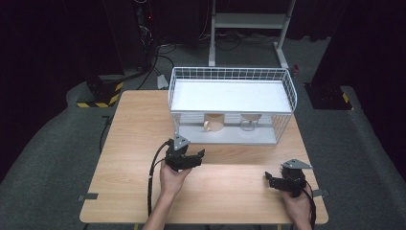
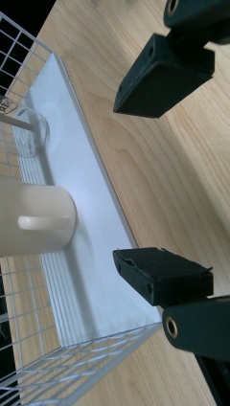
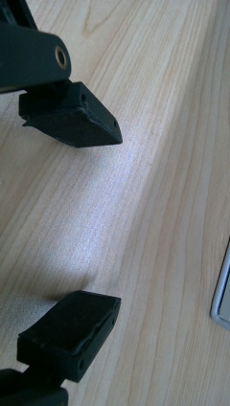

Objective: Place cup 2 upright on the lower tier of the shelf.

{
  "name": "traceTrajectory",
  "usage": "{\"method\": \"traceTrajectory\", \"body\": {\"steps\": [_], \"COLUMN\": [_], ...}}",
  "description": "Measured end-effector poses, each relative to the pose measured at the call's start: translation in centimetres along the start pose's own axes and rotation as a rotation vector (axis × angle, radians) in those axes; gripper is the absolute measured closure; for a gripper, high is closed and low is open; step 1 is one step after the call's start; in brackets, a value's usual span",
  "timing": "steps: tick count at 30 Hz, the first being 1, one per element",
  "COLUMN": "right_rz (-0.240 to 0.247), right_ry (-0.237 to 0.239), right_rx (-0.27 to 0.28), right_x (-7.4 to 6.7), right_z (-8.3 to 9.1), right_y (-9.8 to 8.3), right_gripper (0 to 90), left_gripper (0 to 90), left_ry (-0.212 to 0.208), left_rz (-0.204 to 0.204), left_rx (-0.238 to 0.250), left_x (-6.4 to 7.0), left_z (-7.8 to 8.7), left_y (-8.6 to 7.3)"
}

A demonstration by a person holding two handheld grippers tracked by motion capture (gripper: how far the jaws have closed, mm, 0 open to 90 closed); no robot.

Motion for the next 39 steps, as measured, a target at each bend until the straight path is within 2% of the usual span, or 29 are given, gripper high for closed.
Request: {"method": "traceTrajectory", "body": {"steps": [9, 23, 39], "right_rz": [0.000, 0.000, 0.000], "right_ry": [0.000, 0.000, 0.001], "right_rx": [0.000, 0.000, 0.000], "right_x": [0.0, 0.0, 0.0], "right_z": [0.0, 0.0, 0.0], "right_y": [0.0, 0.0, 0.0], "right_gripper": [20.3, 20.3, 20.3], "left_gripper": [26.2, 26.1, 26.0], "left_ry": [0.006, 0.010, 0.031], "left_rz": [-0.006, 0.024, 0.027], "left_rx": [0.003, -0.003, -0.025], "left_x": [-0.1, -0.4, -1.0], "left_z": [0.6, 1.4, 1.7], "left_y": [-0.4, -1.8, -3.4]}}
Point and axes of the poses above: each handheld gripper's, and its own axes: z roughly backward along the jaws, y roughly out of its top, x roughly to its right, the point moved 9 cm from there along -z, roughly forward along the jaws, and after that the axes turned 6 degrees about -z, right-handed, at the moved point
